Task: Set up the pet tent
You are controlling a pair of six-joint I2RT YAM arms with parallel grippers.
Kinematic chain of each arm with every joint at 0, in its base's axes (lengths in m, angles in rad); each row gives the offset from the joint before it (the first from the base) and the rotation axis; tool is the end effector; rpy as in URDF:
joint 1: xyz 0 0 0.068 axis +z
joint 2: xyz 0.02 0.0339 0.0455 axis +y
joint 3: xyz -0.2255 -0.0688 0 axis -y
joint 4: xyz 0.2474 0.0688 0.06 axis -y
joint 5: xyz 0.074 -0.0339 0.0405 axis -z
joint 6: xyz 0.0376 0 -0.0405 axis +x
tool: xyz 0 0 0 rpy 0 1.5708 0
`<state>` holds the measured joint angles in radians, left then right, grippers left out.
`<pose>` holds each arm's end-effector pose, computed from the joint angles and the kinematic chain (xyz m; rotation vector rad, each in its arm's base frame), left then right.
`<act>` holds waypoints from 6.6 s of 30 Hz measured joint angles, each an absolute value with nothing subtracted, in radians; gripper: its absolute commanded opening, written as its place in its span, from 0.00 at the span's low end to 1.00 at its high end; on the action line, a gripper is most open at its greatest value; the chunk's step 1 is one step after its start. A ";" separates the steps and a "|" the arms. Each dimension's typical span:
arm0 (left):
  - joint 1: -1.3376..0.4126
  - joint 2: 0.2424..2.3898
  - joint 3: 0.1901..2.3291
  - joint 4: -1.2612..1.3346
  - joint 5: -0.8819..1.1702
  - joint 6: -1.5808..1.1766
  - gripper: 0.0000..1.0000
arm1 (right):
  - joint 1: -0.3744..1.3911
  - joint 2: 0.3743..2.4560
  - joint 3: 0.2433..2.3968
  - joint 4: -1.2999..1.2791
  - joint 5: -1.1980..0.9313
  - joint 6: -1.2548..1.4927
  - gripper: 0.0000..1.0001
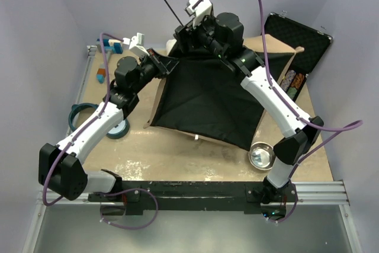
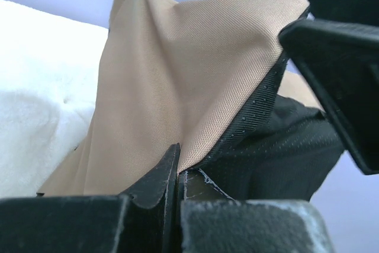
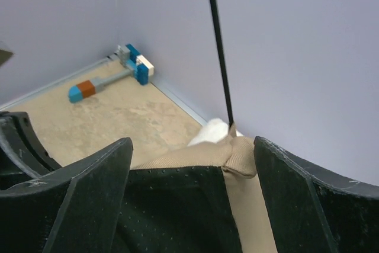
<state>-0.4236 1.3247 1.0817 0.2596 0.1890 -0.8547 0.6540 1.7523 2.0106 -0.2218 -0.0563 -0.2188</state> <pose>0.2984 -0.1423 0.3328 -0.1995 1.6622 -1.1374 0.3130 0.2426 0.4606 -0.6946 1.3824 0.3888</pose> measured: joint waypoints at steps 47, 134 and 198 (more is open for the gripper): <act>-0.140 1.762 1.672 0.966 0.698 -0.536 0.53 | 0.515 1.665 1.991 -0.409 -0.655 -0.455 0.00; -0.272 1.201 1.543 -0.488 0.635 0.295 0.00 | 0.603 1.737 1.736 -0.010 -0.808 0.070 0.55; -0.203 1.175 1.309 -0.541 0.773 0.430 0.00 | 0.561 1.641 1.657 -0.126 -0.941 -0.147 0.00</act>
<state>-0.2031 1.1751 1.3090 -0.5407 0.7731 0.4301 0.5613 1.6409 1.6573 -0.1257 -0.9405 -0.1467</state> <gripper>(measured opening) 0.035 0.040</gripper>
